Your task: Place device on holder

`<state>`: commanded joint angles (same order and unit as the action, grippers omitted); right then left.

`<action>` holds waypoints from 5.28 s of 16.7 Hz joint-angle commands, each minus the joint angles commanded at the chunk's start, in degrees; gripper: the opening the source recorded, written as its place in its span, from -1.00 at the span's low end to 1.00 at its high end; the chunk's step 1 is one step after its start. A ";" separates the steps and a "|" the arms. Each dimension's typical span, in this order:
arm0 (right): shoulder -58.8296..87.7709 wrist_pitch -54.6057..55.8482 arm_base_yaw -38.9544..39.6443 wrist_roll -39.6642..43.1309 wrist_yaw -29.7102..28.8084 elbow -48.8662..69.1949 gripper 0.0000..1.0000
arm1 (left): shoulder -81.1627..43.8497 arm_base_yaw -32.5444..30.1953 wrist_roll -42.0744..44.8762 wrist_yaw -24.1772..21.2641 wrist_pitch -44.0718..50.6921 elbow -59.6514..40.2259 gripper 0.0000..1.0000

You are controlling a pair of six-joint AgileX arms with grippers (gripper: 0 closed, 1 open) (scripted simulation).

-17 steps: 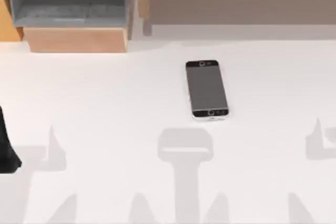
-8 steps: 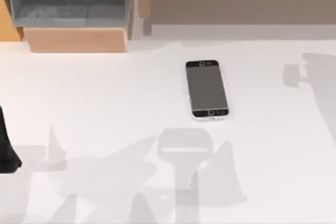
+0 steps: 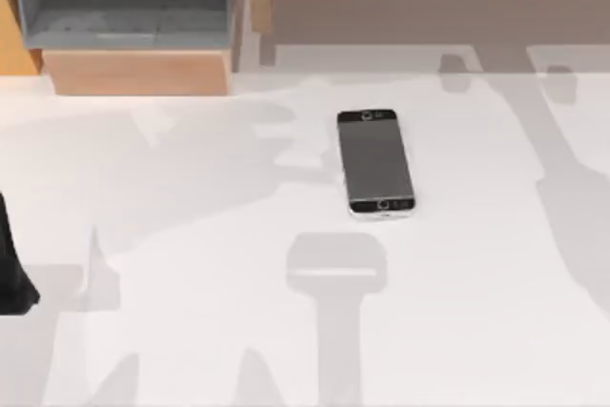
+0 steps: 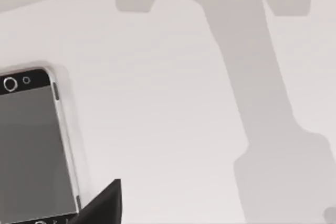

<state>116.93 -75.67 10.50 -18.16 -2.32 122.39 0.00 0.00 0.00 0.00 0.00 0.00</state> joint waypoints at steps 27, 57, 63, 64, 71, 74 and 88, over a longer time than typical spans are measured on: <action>40.21 -9.76 18.39 -7.56 1.76 30.19 1.00 | 0.00 0.00 0.00 0.00 0.00 0.00 1.00; 37.12 3.39 18.57 -7.74 1.81 13.95 -1.00 | 0.00 0.00 0.00 0.00 0.00 0.00 1.00; 35.15 1.23 18.42 -7.63 1.35 15.19 -1.00 | 0.00 0.00 0.00 0.00 0.00 0.00 1.00; 35.18 0.34 18.39 -7.66 1.34 16.03 -1.00 | 0.00 0.00 0.00 0.00 0.00 0.00 1.00; 35.16 -1.63 18.41 -7.71 1.36 18.00 -1.00 | 0.00 0.00 0.00 0.00 0.00 0.00 1.00; 32.39 -0.37 17.62 -7.80 1.17 15.97 -1.00 | 0.00 0.00 0.00 0.00 0.00 0.00 1.00; -12.87 24.90 0.84 -3.82 2.31 -24.76 -1.00 | 0.00 0.00 0.00 0.00 0.00 0.00 1.00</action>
<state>104.07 -50.76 11.34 -21.97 -0.02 97.63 0.00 0.00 0.00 0.00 0.00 0.00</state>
